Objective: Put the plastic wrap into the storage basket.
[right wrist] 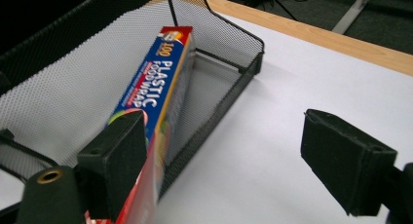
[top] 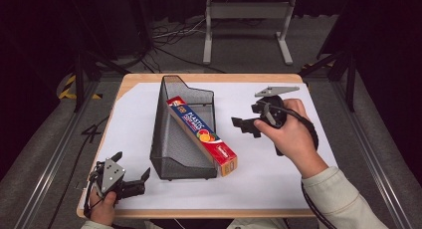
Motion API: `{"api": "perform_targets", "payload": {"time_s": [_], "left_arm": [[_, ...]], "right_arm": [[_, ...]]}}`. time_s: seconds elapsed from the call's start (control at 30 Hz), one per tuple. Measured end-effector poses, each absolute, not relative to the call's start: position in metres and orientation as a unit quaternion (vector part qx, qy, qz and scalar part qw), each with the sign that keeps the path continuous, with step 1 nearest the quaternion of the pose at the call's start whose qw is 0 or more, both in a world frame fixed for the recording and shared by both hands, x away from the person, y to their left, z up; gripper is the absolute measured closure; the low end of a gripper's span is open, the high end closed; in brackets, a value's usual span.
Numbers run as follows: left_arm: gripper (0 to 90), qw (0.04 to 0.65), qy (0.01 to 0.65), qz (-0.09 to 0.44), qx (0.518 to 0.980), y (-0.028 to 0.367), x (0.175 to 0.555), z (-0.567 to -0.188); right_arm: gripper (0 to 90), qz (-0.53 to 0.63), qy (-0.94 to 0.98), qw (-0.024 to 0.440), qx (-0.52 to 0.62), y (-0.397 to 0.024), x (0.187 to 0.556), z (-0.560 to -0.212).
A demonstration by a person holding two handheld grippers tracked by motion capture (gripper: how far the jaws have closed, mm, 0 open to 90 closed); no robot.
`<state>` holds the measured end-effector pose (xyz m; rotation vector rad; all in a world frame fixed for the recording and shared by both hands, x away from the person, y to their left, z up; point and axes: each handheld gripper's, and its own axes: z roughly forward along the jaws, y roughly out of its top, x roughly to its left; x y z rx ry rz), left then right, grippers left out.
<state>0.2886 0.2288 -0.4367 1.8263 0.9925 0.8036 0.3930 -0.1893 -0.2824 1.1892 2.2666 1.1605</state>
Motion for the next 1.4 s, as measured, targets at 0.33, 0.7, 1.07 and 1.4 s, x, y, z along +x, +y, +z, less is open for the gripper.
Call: {"api": "perform_targets", "payload": {"time_s": [0.33, 0.7, 1.07, 1.4], "left_arm": [[0.1, 0.441, 0.400, 0.323, 0.736, 0.228, 0.288, -0.437], [0.0, 0.440, 0.399, 0.323, 0.737, 0.227, 0.288, -0.437], [0.0, 0.437, 0.400, 0.323, 0.738, 0.227, 0.288, -0.437], [0.1, 0.437, 0.401, 0.323, 0.737, 0.227, 0.288, -0.438]], "right_arm": [[16.9, 0.419, 0.788, 0.176, 0.415, -0.223, 0.383, -0.279], [16.3, 0.434, 0.780, 0.202, 0.404, -0.262, 0.375, -0.288], [11.8, 0.436, 0.765, 0.221, 0.419, -0.301, 0.371, -0.327], [11.8, 0.427, 0.768, 0.231, 0.418, -0.323, 0.369, -0.365]]}}
